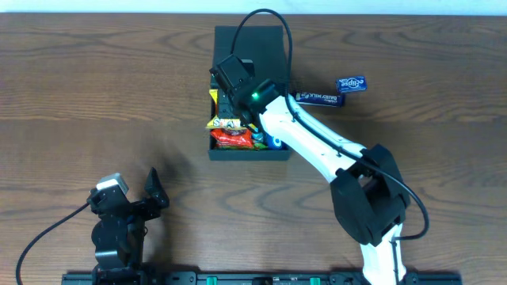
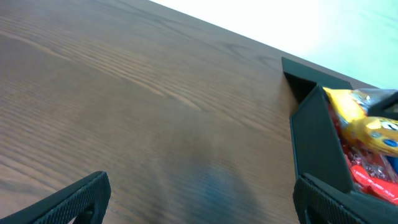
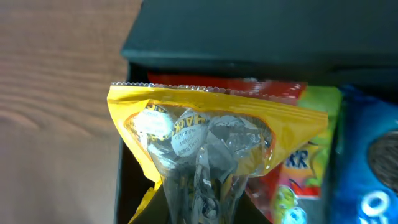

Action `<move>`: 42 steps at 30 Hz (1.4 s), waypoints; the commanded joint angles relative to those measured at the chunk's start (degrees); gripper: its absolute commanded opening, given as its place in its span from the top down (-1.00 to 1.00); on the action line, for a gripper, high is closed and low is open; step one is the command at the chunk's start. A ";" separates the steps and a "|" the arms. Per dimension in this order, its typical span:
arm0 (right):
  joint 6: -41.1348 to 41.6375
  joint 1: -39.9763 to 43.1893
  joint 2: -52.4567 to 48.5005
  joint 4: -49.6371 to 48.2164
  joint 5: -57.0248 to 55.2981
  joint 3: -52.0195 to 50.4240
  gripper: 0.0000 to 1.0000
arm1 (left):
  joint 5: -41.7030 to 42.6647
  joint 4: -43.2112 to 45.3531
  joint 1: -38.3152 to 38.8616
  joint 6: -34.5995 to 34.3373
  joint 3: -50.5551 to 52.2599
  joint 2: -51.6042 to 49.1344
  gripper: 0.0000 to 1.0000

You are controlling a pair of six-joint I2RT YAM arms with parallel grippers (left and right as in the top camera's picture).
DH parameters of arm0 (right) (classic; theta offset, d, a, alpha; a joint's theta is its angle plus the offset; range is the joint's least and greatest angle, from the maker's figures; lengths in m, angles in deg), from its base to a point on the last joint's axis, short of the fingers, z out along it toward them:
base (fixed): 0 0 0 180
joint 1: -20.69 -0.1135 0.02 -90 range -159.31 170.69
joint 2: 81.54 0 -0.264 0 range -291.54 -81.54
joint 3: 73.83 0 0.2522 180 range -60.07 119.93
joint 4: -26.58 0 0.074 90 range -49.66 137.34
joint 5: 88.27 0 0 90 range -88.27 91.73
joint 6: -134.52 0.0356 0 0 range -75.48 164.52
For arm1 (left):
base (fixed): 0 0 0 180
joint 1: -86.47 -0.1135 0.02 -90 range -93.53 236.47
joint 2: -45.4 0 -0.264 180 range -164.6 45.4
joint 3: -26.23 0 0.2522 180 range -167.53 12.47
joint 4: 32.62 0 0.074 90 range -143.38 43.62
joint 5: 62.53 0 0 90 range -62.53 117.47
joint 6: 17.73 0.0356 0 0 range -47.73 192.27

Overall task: Pack container
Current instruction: 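Lower the yellow bag into the box over the red bag and release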

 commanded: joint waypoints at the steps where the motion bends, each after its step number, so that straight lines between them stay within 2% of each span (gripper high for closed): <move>1: 2.99 -0.35 -0.85 -2.03 -1.77 -2.67 0.97 | -1.05 -0.42 0.22 -0.44 1.20 0.33 -0.90; 16: 0.66 -0.39 -3.93 -3.02 1.42 -8.96 0.97 | -1.05 -0.42 0.22 -0.44 1.20 0.33 -0.90; 17: -0.13 -0.39 -3.93 -3.54 1.42 -8.92 0.67 | -1.03 -0.42 0.22 -0.44 1.20 0.33 -0.91; 18: -1.44 -0.39 -3.91 -4.15 1.42 -8.68 0.20 | -1.05 -0.42 0.22 -0.44 1.20 0.33 -0.90; 20: -3.10 -0.31 -3.78 -3.96 1.44 -7.82 -0.19 | -1.05 -0.42 0.22 -0.44 1.20 0.33 -0.90; 26: -8.68 0.33 1.18 -2.56 0.94 -4.42 -0.85 | -1.05 -0.42 0.22 -0.44 1.20 0.33 -0.90; 32: -12.17 0.83 8.52 -3.52 0.74 -3.85 -0.97 | -1.05 -0.42 0.22 -0.44 1.20 0.33 -0.90; 34: -13.66 1.01 11.63 -3.54 0.79 -3.85 -0.92 | -1.05 -0.42 0.22 -0.44 1.20 0.33 -0.90; 35: -14.23 1.01 12.33 -3.52 0.85 -3.85 -0.53 | -1.03 -0.42 0.22 -0.44 1.20 0.33 -0.90; 36: -15.80 1.01 12.72 -3.48 1.66 -3.85 0.26 | -1.03 -0.42 0.22 -0.44 1.20 0.33 -0.90; 37: -18.71 1.01 12.70 -3.06 3.50 -3.89 0.80 | -1.05 -0.42 0.22 -0.44 1.20 0.33 -0.90; 38: -20.33 1.01 12.22 -2.62 5.33 -4.02 0.97 | -1.05 -0.42 0.22 -0.44 1.20 0.33 -0.90; 42: -25.05 1.11 8.92 -1.29 11.04 -4.07 0.97 | -1.05 -0.42 0.22 -0.44 1.20 0.33 -0.90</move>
